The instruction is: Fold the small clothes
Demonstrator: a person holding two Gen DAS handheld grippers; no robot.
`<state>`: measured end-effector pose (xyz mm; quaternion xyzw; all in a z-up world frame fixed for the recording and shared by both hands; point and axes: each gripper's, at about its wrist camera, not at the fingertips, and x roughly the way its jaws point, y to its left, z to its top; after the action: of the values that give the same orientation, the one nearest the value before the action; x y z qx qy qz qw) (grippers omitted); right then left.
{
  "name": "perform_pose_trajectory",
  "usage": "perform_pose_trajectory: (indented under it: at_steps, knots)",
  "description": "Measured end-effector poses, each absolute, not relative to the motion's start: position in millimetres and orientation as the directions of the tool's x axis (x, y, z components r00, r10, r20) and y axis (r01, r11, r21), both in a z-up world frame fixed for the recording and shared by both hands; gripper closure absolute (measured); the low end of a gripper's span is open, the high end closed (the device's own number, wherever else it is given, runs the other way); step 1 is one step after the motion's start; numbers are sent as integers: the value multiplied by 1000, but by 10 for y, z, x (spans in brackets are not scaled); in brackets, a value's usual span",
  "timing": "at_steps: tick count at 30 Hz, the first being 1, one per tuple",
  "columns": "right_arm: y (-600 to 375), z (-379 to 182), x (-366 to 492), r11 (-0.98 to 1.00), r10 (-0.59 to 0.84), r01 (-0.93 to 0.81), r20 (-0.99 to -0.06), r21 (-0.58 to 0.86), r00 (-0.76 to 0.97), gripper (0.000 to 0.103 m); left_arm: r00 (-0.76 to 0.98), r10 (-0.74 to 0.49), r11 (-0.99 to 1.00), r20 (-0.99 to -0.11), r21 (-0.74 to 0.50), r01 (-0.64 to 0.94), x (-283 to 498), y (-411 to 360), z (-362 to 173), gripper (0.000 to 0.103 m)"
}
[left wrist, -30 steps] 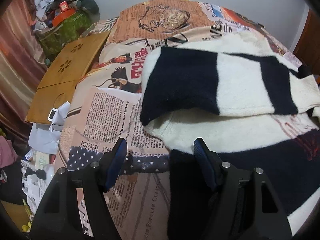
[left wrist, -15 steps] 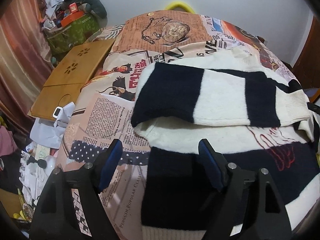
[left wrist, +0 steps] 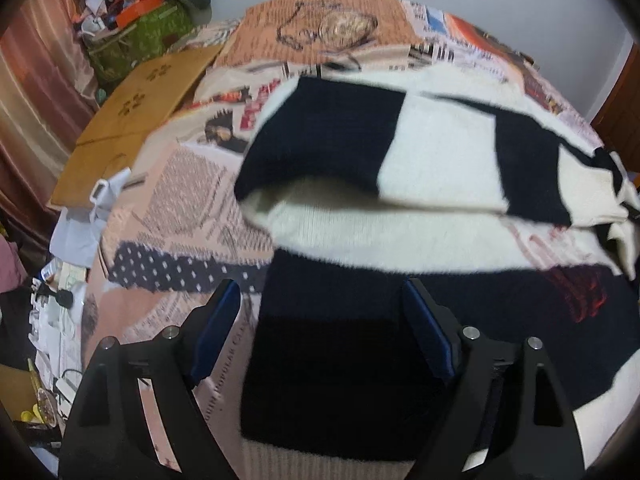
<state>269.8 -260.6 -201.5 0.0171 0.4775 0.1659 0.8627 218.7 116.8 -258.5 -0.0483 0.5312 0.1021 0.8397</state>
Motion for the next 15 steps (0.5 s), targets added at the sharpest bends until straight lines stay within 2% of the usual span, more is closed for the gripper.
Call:
perform_pose_trajectory:
  at_steps: [6, 7, 12, 15]
  knots:
    - [-2858, -1880, 2563, 946, 307, -249, -818, 206, 487, 86, 408, 40, 960, -912, -78, -268, 2118, 1340, -2720, 10]
    - [-2917, -1859, 2524, 953, 282, -240, -822, 183, 494, 92, 405, 29, 956, -914, -92, -277, 2117, 1365, -2739, 9]
    - [-3186, -1826, 2417, 971, 222, -192, -837, 143, 500, 92, 412, 59, 959, -909, -62, -275, 2110, 1299, -2735, 7]
    - [-3315, -1904, 2404, 987, 119, -155, -859, 46, 498, 93, 417, 91, 965, -904, -23, -260, 2108, 1249, -2703, 7]
